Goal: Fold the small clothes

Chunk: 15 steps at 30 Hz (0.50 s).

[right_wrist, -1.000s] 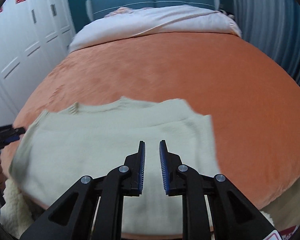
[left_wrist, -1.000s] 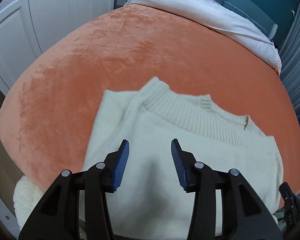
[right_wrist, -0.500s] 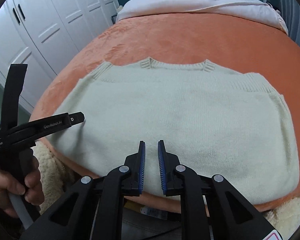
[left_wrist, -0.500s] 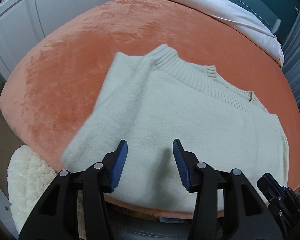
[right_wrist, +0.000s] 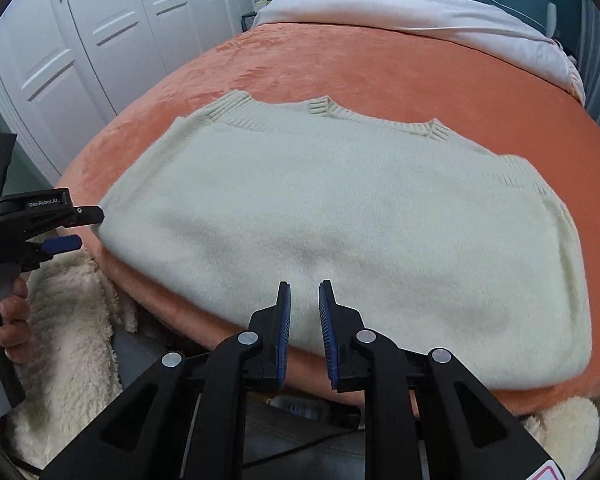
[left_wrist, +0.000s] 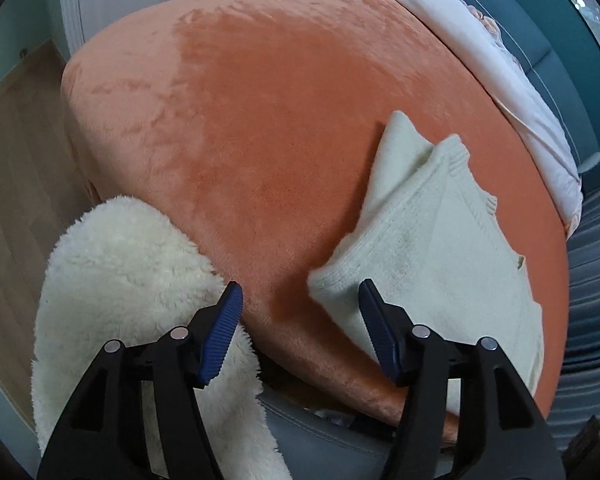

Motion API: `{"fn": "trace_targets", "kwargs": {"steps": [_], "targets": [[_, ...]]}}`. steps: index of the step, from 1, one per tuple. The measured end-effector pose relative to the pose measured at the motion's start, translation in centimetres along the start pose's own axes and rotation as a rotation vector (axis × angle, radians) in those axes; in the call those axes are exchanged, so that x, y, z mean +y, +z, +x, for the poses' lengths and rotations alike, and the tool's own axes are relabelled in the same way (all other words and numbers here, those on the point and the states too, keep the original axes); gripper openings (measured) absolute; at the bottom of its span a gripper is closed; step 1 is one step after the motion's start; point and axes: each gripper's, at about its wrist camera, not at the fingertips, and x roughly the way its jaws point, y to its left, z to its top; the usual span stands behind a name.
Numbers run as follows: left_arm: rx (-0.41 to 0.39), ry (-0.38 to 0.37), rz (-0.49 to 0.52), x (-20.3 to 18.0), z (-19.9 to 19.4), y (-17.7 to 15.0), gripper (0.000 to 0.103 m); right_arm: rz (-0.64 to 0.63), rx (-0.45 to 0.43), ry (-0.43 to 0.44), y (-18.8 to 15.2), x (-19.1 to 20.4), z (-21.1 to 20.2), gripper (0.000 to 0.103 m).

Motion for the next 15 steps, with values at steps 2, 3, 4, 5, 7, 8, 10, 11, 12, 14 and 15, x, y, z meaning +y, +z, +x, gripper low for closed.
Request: {"fn": "trace_targets", "kwargs": {"steps": [2,3,4,5,7,8,10,11,12,14,15], "targets": [[0.002,-0.037,-0.013,-0.1,0.1,-0.2,0.075,0.035,-0.005,-0.004,-0.4,-0.6,-0.3,0.017],[0.004,-0.050,-0.028,-0.2,0.4,-0.3,0.081,0.052,-0.007,0.001,-0.3,-0.9,-0.3,0.017],[0.007,-0.067,-0.041,-0.4,0.7,-0.3,0.082,0.052,-0.007,0.001,-0.3,-0.9,-0.3,0.017],[0.008,-0.078,-0.044,-0.8,1.1,-0.2,0.083,0.064,-0.007,0.008,0.0,-1.0,-0.1,0.017],[0.011,-0.078,-0.042,-1.5,2.0,0.0,0.083,0.069,-0.013,0.012,0.4,-0.9,0.2,0.017],[0.023,-0.077,-0.047,-1.8,2.7,0.2,0.083,0.058,-0.022,0.006,0.6,-0.7,0.3,0.017],[0.066,-0.061,-0.081,-1.8,4.0,0.4,0.075,0.022,-0.039,-0.015,1.0,0.1,0.6,0.017],[0.062,-0.066,-0.096,-1.7,4.0,0.5,0.073,0.004,-0.037,-0.029,1.3,0.4,1.1,0.017],[0.060,-0.093,-0.103,-1.6,4.0,0.6,0.057,-0.013,-0.024,-0.044,1.4,0.7,1.9,0.017],[0.079,-0.135,-0.089,-2.0,3.8,0.9,0.036,-0.040,0.043,-0.082,1.3,0.9,4.5,0.017],[0.066,-0.140,-0.076,-2.4,3.2,1.0,0.023,-0.046,0.051,-0.088,1.1,0.8,5.4,0.017]]}}
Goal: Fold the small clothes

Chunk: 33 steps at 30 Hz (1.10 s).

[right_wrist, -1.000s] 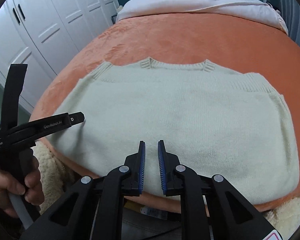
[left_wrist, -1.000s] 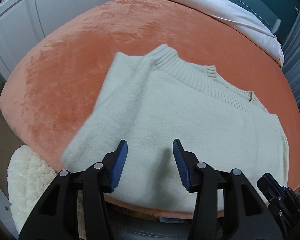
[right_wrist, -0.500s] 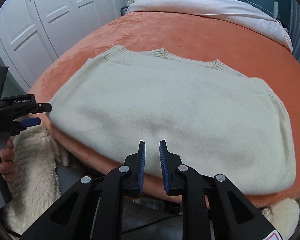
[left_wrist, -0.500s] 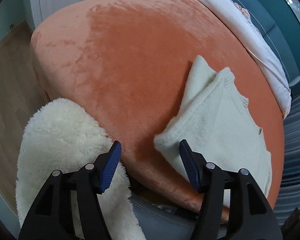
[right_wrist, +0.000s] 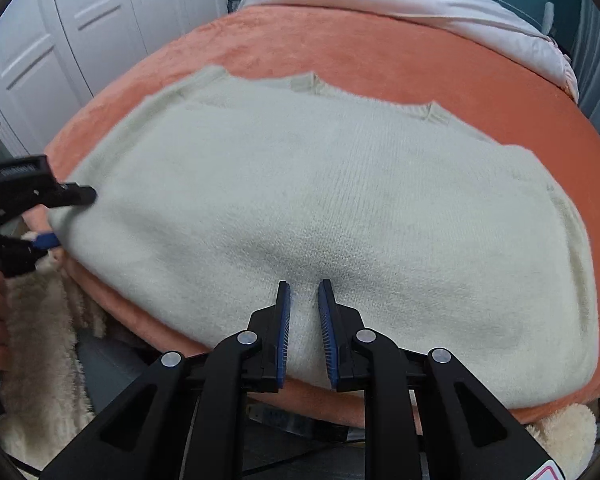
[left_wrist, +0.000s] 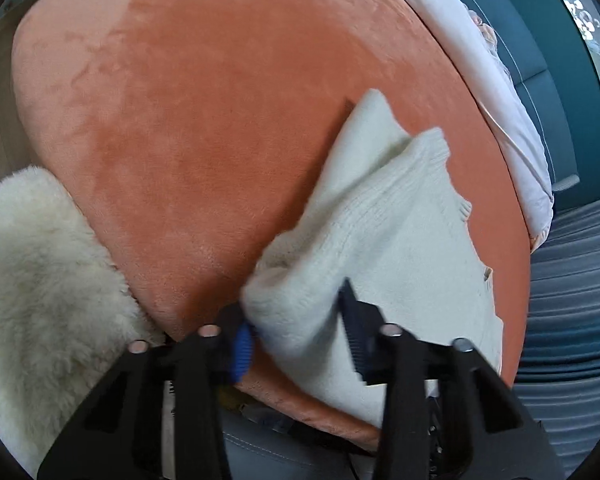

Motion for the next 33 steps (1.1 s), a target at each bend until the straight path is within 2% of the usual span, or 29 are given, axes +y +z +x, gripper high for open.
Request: {"fn": "trace_targets", "kwargs": {"steps": [1,2,5,8,10,13,16,17,20,21,23,24,25,26,28,31,33], "targets": [[-0.015,-0.010,0.037,-0.9,-0.9,0.0,0.016,-0.020,-0.025,-0.011,-0.2,0.2,0.1,0.017],[-0.034,-0.022,0.078,-2.1,-1.8,-0.2,0.013,-0.051,-0.030,-0.032,-0.2,0.7,0.1,0.018],[-0.092,-0.105,0.253,-7.8,-5.2,-1.5,0.011,-0.071,-0.036,-0.048,-0.3,1.1,-0.7,0.018],[-0.125,-0.190,0.422,-14.4,-7.6,-4.0,0.010,0.057,-0.076,0.050,-1.1,-1.3,-3.2,0.018],[-0.126,-0.257,0.526,-18.6,-8.2,-6.4,0.010,0.144,-0.094,0.076,-2.2,-3.6,-5.0,0.019],[-0.081,-0.295,0.662,-23.1,-6.6,-10.2,0.010,0.254,-0.128,0.080,-4.4,-7.6,-7.7,0.020],[0.046,-0.269,0.787,-26.1,-1.8,-14.7,0.011,0.338,-0.144,0.040,-6.6,-11.2,-9.5,0.024],[0.078,-0.239,0.828,-26.4,0.1,-16.0,0.011,0.368,-0.144,0.025,-7.5,-12.2,-9.9,0.025],[0.212,-0.074,0.958,-25.8,6.4,-20.0,0.013,0.459,-0.128,0.014,-8.9,-15.2,-10.0,0.026],[0.204,-0.061,0.967,-25.1,6.6,-20.6,0.017,0.488,-0.127,0.018,-9.2,-15.9,-10.0,0.026],[0.138,-0.115,0.971,-24.1,4.4,-20.7,0.026,0.526,-0.137,0.035,-9.2,-17.0,-10.4,0.028],[0.124,-0.134,0.972,-23.5,3.1,-20.4,0.042,0.530,-0.150,0.044,-9.0,-17.1,-10.7,0.030],[0.108,-0.143,0.965,-22.9,1.9,-20.1,0.055,0.533,-0.167,0.059,-8.6,-17.2,-11.1,0.042],[0.089,-0.150,0.955,-22.1,0.9,-19.7,0.059,0.537,-0.179,0.078,-8.2,-17.3,-11.3,0.054],[0.029,-0.095,0.941,-19.8,-0.5,-18.5,0.076,0.553,-0.202,0.147,-7.3,-17.5,-11.6,0.062],[-0.009,0.025,0.911,-17.2,-0.3,-17.3,0.077,0.569,-0.178,0.276,-5.1,-17.0,-10.0,0.069],[0.024,0.066,0.868,-15.7,0.6,-16.4,0.077,0.553,-0.121,0.331,-3.6,-16.0,-8.0,0.071]]}}
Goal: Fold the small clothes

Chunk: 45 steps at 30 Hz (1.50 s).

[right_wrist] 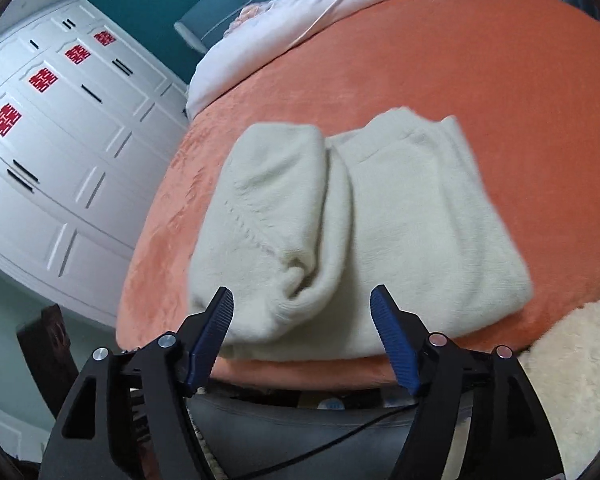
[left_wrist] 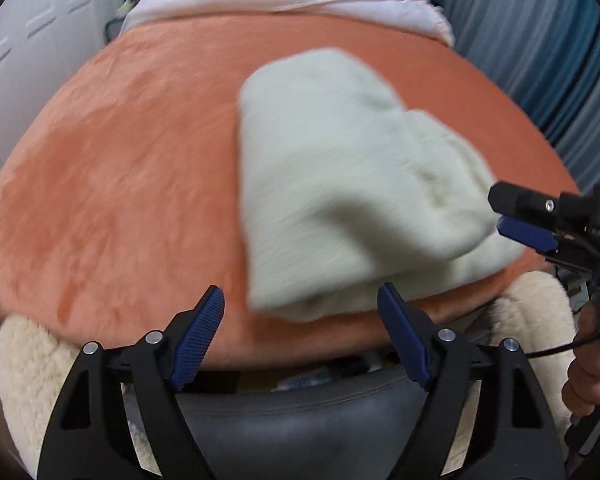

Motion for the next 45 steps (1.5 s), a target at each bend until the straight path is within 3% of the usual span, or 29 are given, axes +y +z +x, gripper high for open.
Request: {"fn": "trace_targets", "kwargs": {"steps": [3,6,7,8,9,10,11,13,15,18,20,22,27,32,34,38,42,45], "targets": [[0.032,-0.001,-0.037,0.9,0.8,-0.3,0.077,-0.003,0.094,-0.012,0.2,1.4,3.9,0.071],[0.009,0.003,0.009,0.4,1.3,-0.3,0.082,-0.003,0.118,-0.022,0.3,2.5,6.1,0.070],[-0.006,0.012,0.029,0.1,1.5,-0.1,0.082,-0.006,0.116,-0.023,0.5,2.8,6.4,0.054],[-0.015,0.020,0.040,-0.3,1.7,0.1,0.080,-0.011,0.104,-0.029,0.7,3.1,6.4,0.019],[-0.015,0.019,0.039,-0.3,1.9,0.5,0.065,-0.021,0.086,-0.054,1.1,3.5,6.2,0.014],[0.000,0.007,0.027,-0.3,2.0,0.8,0.046,-0.029,0.047,-0.036,1.5,3.8,5.2,0.013],[0.021,-0.002,-0.002,0.0,2.2,1.3,0.036,-0.023,-0.020,0.020,2.1,4.1,3.5,0.012],[0.032,-0.081,-0.070,0.5,2.0,1.9,0.030,-0.038,-0.126,0.083,3.2,4.9,-0.2,0.012],[0.018,-0.097,-0.069,-0.3,1.7,2.4,0.029,-0.079,-0.214,0.080,3.4,5.4,-3.4,0.012],[0.048,-0.082,-0.039,-1.9,2.6,2.6,0.027,-0.070,-0.267,-0.026,2.3,2.5,-5.1,0.012],[0.088,-0.078,-0.027,-2.6,4.1,2.2,0.027,0.001,-0.183,-0.143,1.0,-2.4,-2.6,0.011],[0.099,-0.047,-0.006,-3.1,4.7,1.8,0.026,0.103,-0.060,-0.198,-0.6,-6.6,0.7,0.011],[0.093,-0.035,-0.016,-2.6,4.2,1.8,0.027,0.157,-0.066,-0.146,-1.3,-6.6,0.7,0.017],[0.082,-0.045,-0.026,-2.1,2.6,1.5,0.029,0.147,-0.053,-0.136,-0.3,-6.3,1.0,0.035],[0.065,-0.055,-0.018,-1.7,1.2,1.2,0.031,0.178,-0.036,-0.119,-0.7,-6.6,1.4,0.035],[-0.005,0.002,-0.005,-0.7,-1.8,0.9,0.033,0.166,-0.066,-0.090,0.5,-6.2,1.4,0.017],[-0.049,0.067,-0.002,-0.3,-3.2,1.5,0.034,0.062,-0.219,-0.016,2.2,-2.7,-3.1,0.013],[-0.056,0.078,-0.016,0.1,-3.1,2.0,0.037,-0.027,-0.323,-0.071,3.0,-1.3,-6.4,0.013]]}}
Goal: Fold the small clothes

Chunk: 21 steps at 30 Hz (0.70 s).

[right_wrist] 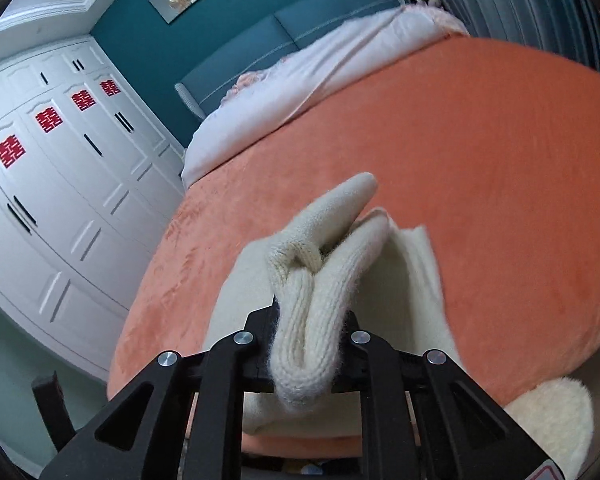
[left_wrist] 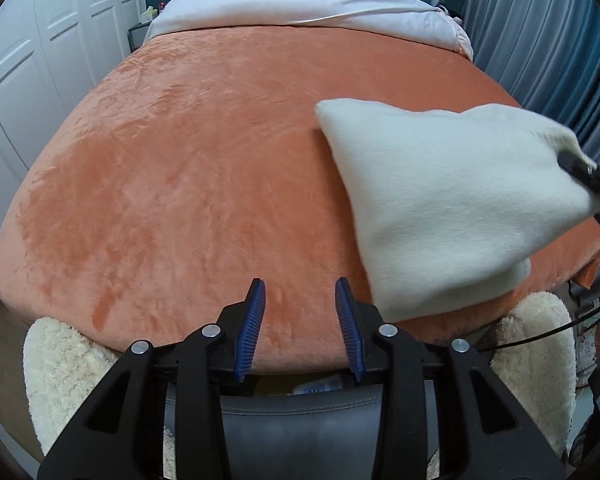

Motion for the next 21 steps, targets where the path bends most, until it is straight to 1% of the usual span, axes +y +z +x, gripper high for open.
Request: {"fn": "trace_targets", "kwargs": {"steps": [1,2,3,4,5,6,7,8,9,10,11,14,15,16,18,20,21], "targets": [[0.007,-0.005,-0.007,0.0,0.2,0.0,0.037,-0.008,-0.002,-0.036,0.0,-0.8,0.0,0.013],[0.014,-0.013,-0.011,-0.1,0.5,0.1,0.037,-0.005,0.027,-0.080,-0.3,-2.0,0.8,0.013],[0.023,-0.024,-0.014,-0.2,0.8,0.1,0.037,-0.005,0.091,-0.136,-0.9,-3.6,2.3,0.014],[0.033,-0.037,-0.014,-0.4,1.0,0.2,0.037,-0.002,0.206,-0.198,-2.1,-5.7,4.8,0.014],[0.040,-0.050,-0.008,-0.8,1.0,0.4,0.037,0.015,0.301,-0.237,-3.5,-7.2,6.8,0.015],[0.039,-0.066,0.006,-1.5,0.9,0.6,0.038,0.039,0.302,-0.235,-4.3,-8.0,7.0,0.015],[0.030,-0.071,0.021,-2.1,0.7,0.6,0.039,0.051,0.276,-0.215,-4.3,-7.9,6.4,0.017],[0.018,-0.074,0.039,-2.8,0.5,0.8,0.042,0.048,0.267,-0.214,-3.9,-7.4,5.8,0.019],[0.009,-0.081,0.057,-3.5,0.4,0.9,0.047,0.045,0.254,-0.227,-3.6,-7.0,5.2,0.021],[0.002,-0.084,0.074,-4.1,0.5,1.0,0.049,0.045,0.234,-0.242,-3.3,-6.7,4.4,0.025],[0.001,-0.077,0.092,-4.8,0.7,1.1,0.049,0.041,0.217,-0.254,-3.2,-6.3,3.7,0.026],[0.031,-0.070,0.122,-6.2,2.4,1.5,0.049,-0.017,0.146,-0.284,-3.1,-4.8,1.1,0.026],[0.057,-0.057,0.128,-6.6,3.4,1.5,0.049,-0.038,0.127,-0.286,-2.8,-4.1,0.5,0.026],[0.075,-0.055,0.125,-6.8,4.1,1.4,0.049,-0.061,0.109,-0.272,-2.8,-3.4,-0.2,0.026],[0.095,-0.050,0.110,-6.9,5.1,1.2,0.051,-0.078,0.099,-0.204,-2.6,-2.5,-1.0,0.026],[0.097,-0.039,0.109,-6.8,5.4,1.1,0.053,-0.106,0.127,-0.142,-3.0,-1.3,-0.8,0.026],[0.096,-0.034,0.111,-6.8,5.4,1.2,0.054,-0.131,0.156,-0.126,-3.5,-0.5,0.1,0.026]]}}
